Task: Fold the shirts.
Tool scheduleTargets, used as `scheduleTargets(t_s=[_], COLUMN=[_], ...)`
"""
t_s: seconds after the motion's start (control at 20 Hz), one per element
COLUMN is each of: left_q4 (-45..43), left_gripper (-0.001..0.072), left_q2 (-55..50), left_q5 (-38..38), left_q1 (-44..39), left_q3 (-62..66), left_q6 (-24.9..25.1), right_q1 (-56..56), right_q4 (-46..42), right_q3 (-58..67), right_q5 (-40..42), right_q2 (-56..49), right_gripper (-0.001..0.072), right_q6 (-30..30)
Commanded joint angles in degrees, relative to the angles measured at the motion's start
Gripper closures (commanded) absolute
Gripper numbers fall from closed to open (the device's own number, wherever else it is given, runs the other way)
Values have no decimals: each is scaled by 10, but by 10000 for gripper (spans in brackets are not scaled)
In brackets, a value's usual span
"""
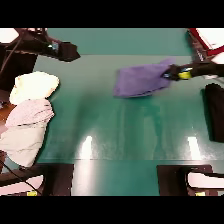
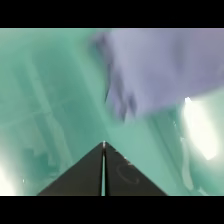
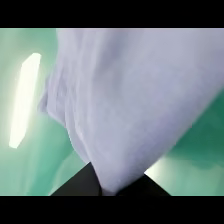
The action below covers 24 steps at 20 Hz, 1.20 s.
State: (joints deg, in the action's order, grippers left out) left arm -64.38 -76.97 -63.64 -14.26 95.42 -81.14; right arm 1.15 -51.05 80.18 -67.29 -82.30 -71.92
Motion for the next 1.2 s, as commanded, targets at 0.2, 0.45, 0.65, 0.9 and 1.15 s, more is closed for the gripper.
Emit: scheduleTargets(t_s=[0.2,0.45,0.65,0.9,1.15], left_q4=[1,1,1,0,-1], left_gripper=[680,680,680,680,680], left_q2=[0,0,0,0,0], left_q5=[46,46,45,44,33], left_q1=[-85,-91,-91,-91,-91], left_q3=[0,0,0,0,0], left_q6=[1,1,1,2,2], right_q1=[289,341,346,359,394], right_q4=[-54,-52,-26,-28,-32], right_q3=[1,1,54,153,160], right_q5=[45,106,116,65,-18], right_q2=[44,36,36,36,39], right_gripper=[698,699,698,699,699], right_q6=[-16,-16,-11,-11,-11])
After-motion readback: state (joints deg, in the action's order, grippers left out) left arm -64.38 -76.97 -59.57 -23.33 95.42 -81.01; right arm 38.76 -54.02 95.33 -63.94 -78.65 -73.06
